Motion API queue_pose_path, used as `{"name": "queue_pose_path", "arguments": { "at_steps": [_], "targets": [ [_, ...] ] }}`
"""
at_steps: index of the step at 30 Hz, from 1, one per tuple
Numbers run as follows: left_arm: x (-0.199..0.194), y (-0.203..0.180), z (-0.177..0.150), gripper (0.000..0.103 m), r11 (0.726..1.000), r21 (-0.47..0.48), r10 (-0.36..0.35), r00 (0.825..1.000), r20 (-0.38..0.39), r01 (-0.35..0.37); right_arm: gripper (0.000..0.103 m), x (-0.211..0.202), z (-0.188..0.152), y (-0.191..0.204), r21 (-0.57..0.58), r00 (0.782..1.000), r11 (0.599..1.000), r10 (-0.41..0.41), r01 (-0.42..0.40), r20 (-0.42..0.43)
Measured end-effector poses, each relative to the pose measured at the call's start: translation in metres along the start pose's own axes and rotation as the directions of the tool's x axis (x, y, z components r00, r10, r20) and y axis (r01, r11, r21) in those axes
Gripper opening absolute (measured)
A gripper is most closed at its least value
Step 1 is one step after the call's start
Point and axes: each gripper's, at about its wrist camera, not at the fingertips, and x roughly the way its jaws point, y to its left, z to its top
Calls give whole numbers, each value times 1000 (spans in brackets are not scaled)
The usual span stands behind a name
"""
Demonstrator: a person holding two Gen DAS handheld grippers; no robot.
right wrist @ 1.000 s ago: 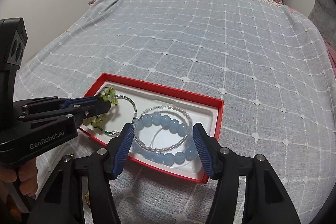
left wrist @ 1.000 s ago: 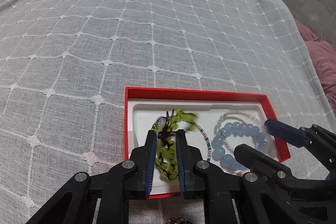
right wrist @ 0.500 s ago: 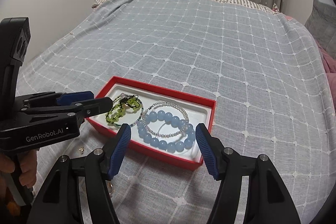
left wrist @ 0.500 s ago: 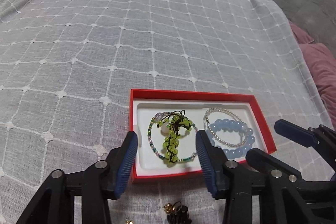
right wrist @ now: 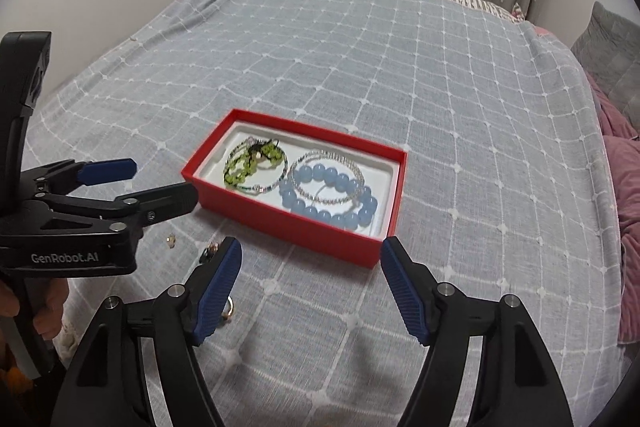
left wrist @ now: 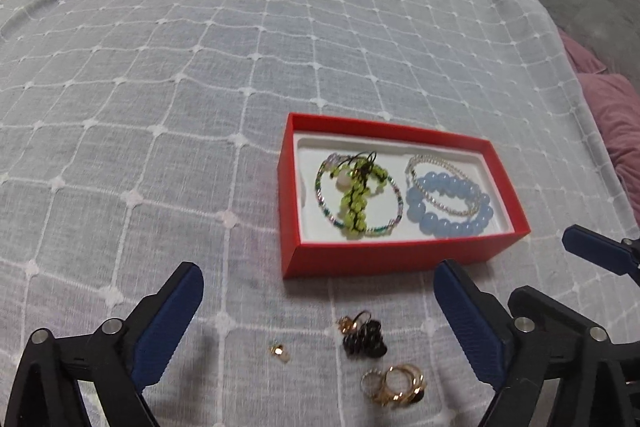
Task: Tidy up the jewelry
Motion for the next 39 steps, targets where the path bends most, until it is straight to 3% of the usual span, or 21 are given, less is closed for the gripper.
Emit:
{"name": "queue_pose_path", "arguments": {
  "at_steps": [10, 18, 20, 22, 29, 31, 34, 39],
  "targets": [
    [4, 4, -21, 102, 997, 38, 74, 995, -66, -71, 76, 4, -19, 0, 67, 997, 998, 0, 5, -78],
    [11, -3, -35, 102, 982, 149, 127, 988, -89, -113, 78, 15, -29, -6, 88, 994, 996, -23, 33, -111],
    [10, -4, -37, 102, 978, 170, 136, 987, -84, -120, 87, 18, -32, -11, 98, 993, 994, -33, 45, -117],
    [10, -6, -38, 102, 974, 187, 143, 987, -77, -126, 88, 20, -34, -16, 110, 992, 992, -47, 59, -115],
    [11, -6, -42, 102, 976, 201, 101, 991, -91, -81, 88, 21, -39, -22, 111, 993, 992, -39, 52, -116],
    [9, -4, -44, 102, 977, 204, 81, 995, -63, -67, 89, 22, -42, -19, 76, 993, 997, -11, 20, -119],
    [8, -5, -46, 102, 969, 232, 97, 995, -30, -88, 89, 21, -45, -12, -1, 995, 999, -34, 34, -89],
    [11, 2, -48, 102, 969, 241, 77, 993, -89, -54, 89, 25, -48, -4, -26, 995, 999, 23, -26, -97]
  ]
}}
